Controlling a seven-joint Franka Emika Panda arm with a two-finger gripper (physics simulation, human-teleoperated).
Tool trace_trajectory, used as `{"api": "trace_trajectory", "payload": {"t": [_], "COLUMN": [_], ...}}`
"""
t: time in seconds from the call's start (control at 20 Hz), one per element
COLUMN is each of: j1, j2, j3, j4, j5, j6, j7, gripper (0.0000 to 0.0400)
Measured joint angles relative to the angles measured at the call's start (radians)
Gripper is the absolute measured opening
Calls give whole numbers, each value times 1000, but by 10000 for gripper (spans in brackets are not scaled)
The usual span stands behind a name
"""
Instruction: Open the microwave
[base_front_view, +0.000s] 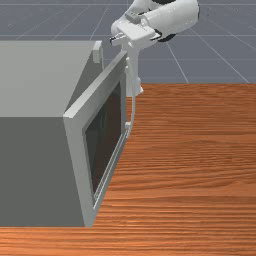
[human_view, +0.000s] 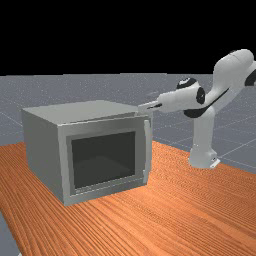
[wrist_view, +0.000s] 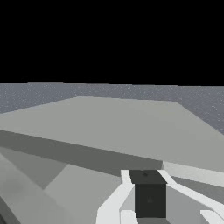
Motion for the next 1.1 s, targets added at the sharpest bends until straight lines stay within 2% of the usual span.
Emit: {"api": "trace_trajectory", "payload": {"t": [0.05, 0.1, 0.15, 0.3, 0.35, 0.45, 0.75, 0.9, 0.95, 1.1], "j1": [-40, -7, -15, -32, -42, -42, -41, -47, -65, -74], "j2": [2, -5, -51, -91, -95, -106, -110, -103, -97, -82], "j3": [43, -7, -3, -16, -11, -16, -19, -9, 12, 37], "j4": [7, -18, -16, 3, 5, 12, 11, 14, 20, 25], "j5": [-24, -36, -51, -34, -57, -50, -52, -48, -59, -53], "j6": [-16, 74, 136, 179, 193, 196, 202, 198, 192, 184], "j7": [45, 47, 26, -34, -36, -60, -80, -73, -52, -29], "gripper": [0, 0, 0, 6, 0, 15, 20, 10, 7, 15]}}
